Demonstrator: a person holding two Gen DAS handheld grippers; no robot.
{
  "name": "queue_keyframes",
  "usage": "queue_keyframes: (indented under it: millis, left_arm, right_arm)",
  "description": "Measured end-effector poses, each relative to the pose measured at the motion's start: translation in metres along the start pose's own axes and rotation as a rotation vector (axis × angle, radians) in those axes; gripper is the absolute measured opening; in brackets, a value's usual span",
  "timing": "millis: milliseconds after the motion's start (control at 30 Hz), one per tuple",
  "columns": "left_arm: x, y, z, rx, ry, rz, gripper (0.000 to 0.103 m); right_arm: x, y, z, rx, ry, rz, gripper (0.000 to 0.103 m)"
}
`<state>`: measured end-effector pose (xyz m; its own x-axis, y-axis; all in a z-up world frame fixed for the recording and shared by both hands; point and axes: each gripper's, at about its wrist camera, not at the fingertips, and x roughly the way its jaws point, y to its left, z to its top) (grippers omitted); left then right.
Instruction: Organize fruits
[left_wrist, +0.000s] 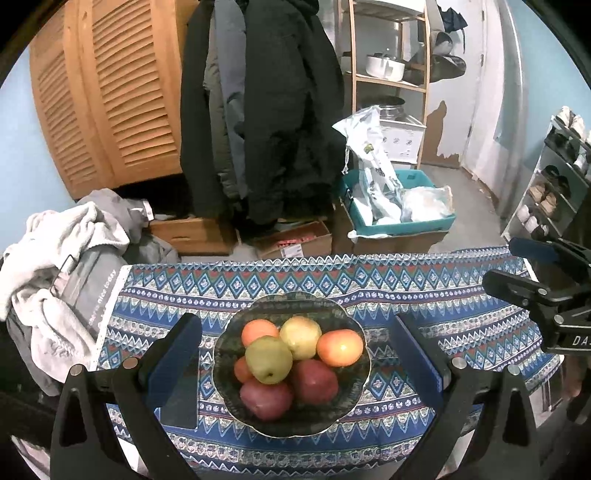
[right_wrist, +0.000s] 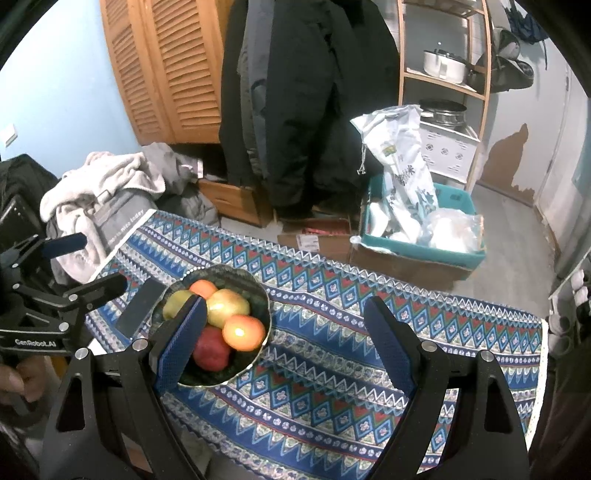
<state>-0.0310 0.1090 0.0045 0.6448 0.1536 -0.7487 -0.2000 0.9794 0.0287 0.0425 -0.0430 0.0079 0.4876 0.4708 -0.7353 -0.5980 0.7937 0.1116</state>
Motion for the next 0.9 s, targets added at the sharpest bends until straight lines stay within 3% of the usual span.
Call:
queue_keyframes:
  millis: [900]
  left_arm:
    - [0.0086, 0.0003, -0.005, -0.015, 0.062, -0.001, 0.102]
  right_arm:
    - [0.005, -0.0017, -0.0029, -0.004, 0.005, -0.005, 0.086]
